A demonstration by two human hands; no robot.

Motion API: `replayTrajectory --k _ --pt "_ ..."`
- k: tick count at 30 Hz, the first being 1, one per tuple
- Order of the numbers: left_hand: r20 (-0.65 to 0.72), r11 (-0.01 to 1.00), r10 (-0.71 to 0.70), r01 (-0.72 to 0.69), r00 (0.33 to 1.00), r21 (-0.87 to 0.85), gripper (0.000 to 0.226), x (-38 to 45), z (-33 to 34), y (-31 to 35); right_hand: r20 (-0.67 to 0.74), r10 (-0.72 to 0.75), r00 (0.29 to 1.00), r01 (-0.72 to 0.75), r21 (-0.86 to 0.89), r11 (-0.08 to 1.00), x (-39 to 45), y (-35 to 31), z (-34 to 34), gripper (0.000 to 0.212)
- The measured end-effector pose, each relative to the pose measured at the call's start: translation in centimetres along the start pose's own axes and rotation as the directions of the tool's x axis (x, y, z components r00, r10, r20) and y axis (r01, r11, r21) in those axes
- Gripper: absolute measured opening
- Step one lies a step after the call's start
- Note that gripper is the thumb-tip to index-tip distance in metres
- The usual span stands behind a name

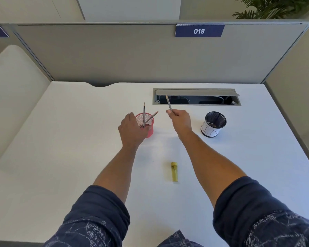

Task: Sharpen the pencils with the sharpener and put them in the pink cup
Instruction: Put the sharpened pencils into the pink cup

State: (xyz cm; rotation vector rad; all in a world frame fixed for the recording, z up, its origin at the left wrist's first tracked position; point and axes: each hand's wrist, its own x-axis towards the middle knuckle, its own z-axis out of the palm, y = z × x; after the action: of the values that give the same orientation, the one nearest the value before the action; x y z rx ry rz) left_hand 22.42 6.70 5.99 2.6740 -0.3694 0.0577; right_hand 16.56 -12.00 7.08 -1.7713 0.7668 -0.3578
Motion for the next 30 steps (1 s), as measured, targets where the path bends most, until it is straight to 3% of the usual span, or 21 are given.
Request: replayTrajectory --k 6,11,21,30 --pt "0.12 0.99 -0.137 0.14 0.983 -0.019 0.069 0.3 1.0 0.8 -0.021 -0.043 0.999 0.045 0.116 0.992 0.3 -1.6 1.4 0.021" --pt "0.135 0.98 -0.2 0.197 0.97 0.038 0.061 0.6 1.3 1.6 0.004 -0.04 0.999 0.039 0.053 0.998 0.3 -1.2 2.1 0.022" --pt "0.142 0.977 -0.213 0.207 0.967 0.06 0.064 0.6 0.6 2.3 0.186 -0.043 0.982 0.092 -0.267 0.959 0.0 -1.7 3.6 0.019" --pt "0.127 0.977 -0.206 0.197 0.97 0.075 0.064 0.5 0.3 2.5 0.202 -0.057 0.978 0.108 -0.253 0.961 0.0 -1.7 4.2 0.017"
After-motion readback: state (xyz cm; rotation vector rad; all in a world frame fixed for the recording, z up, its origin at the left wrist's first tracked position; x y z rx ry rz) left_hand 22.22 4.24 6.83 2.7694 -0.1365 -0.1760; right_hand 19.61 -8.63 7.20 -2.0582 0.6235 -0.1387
